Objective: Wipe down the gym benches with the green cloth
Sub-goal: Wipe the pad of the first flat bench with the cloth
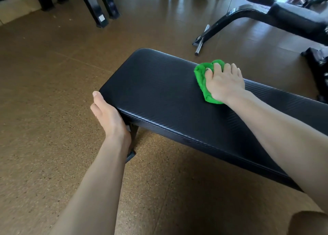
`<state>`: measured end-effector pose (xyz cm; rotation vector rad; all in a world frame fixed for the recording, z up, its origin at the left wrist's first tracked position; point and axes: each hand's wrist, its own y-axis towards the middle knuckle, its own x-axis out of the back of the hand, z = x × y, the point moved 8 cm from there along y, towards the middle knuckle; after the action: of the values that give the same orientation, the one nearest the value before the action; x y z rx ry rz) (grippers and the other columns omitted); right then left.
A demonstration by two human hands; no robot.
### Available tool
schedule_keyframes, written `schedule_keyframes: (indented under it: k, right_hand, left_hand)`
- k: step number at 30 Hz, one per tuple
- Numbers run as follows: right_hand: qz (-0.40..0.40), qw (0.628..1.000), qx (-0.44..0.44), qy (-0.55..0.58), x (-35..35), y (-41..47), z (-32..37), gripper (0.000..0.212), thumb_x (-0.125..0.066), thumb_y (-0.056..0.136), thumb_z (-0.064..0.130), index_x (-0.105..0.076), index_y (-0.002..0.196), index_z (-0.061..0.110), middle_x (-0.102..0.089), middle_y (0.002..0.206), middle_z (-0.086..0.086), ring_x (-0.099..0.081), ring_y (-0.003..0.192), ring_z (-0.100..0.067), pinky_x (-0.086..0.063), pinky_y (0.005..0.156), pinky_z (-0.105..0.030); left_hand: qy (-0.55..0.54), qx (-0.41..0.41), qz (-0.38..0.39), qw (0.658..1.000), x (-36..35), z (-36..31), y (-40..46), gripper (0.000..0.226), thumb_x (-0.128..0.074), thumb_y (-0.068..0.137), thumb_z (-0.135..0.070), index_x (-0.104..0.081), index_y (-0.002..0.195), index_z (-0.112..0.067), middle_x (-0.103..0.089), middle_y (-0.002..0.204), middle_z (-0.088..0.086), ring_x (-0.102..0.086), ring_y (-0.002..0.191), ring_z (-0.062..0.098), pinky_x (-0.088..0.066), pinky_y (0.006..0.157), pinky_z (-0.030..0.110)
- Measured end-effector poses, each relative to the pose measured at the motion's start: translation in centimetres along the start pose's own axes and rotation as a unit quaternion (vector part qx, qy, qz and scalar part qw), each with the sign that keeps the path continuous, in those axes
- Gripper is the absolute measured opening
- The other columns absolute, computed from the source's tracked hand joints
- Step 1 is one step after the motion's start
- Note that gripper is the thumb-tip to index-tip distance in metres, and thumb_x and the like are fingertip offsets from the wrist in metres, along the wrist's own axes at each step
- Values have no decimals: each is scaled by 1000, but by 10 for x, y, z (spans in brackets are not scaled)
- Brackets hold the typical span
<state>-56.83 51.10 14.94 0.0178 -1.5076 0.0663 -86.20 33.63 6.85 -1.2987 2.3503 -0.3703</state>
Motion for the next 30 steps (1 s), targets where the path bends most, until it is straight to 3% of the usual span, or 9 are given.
schedule_keyframes:
  k: [6,9,12,13,17,22,26,28,30]
  right_hand:
    - [21,995,90,32,-5,2,118,69,-12,109,49,-15,163,7,-2,169,-28,-2,158,-41,-5,129,-48]
    - [33,978,199,51,-8,-26,183,69,-13,109,51,-15,164,9,2,170,-25,2,159,-38,-4,129,-47]
    - [20,951,299,75,-10,-61,219,65,-24,109,51,-25,163,15,-5,172,-17,-3,159,-30,-5,127,-42]
    - [14,944,320,80,-10,-71,222,63,-27,109,51,-27,162,17,-8,172,-16,-5,159,-28,-6,127,-41]
    - [-25,917,392,67,-6,-116,200,62,-36,108,51,-33,160,17,-20,170,-15,-16,157,-28,-14,126,-40]
    - [-76,887,455,-33,-14,-159,154,61,-44,107,45,-33,159,15,-27,167,-17,-28,153,-33,-28,123,-43]
    - [-101,883,454,-64,-15,-152,174,59,-42,108,41,-34,158,10,-28,165,-23,-32,151,-38,-32,121,-46]
    - [-106,883,453,-55,-17,-146,198,59,-41,108,41,-36,157,8,-29,164,-25,-32,150,-40,-33,120,-48]
    - [-108,885,450,-42,-19,-137,223,58,-41,108,41,-37,155,8,-30,163,-26,-32,149,-40,-33,120,-49]
  left_hand:
    - [-6,-19,1,1000,0,1,6,41,-35,100,-66,-47,128,-39,-58,132,-11,-59,119,13,-49,102,37]
    - [5,-22,0,1000,1,1,7,40,-33,102,-66,-45,129,-39,-57,131,-11,-58,117,10,-49,88,29]
    - [-8,4,17,1000,2,2,10,78,-37,85,-88,-48,143,-37,-59,142,-10,-61,123,14,-53,87,33]
    - [-20,12,29,999,3,4,13,87,-36,82,-92,-51,145,-35,-62,142,-8,-65,122,16,-55,91,37]
    - [-75,8,103,992,1,-4,8,85,-21,98,-78,-69,127,-14,-76,119,8,-72,113,31,-57,96,42]
    - [-92,19,123,988,8,-3,9,85,-17,94,-82,-71,110,-18,-75,117,14,-70,114,36,-51,103,48]
    - [-102,19,121,987,7,-6,6,82,-18,97,-79,-74,94,-20,-78,106,11,-73,102,31,-52,100,45]
    - [-109,29,107,988,11,-3,11,78,-22,97,-79,-72,98,-19,-78,104,10,-73,103,29,-51,106,46]
    - [-142,52,112,982,14,1,13,81,-25,95,-81,-67,122,-18,-75,122,11,-71,116,32,-47,111,52]
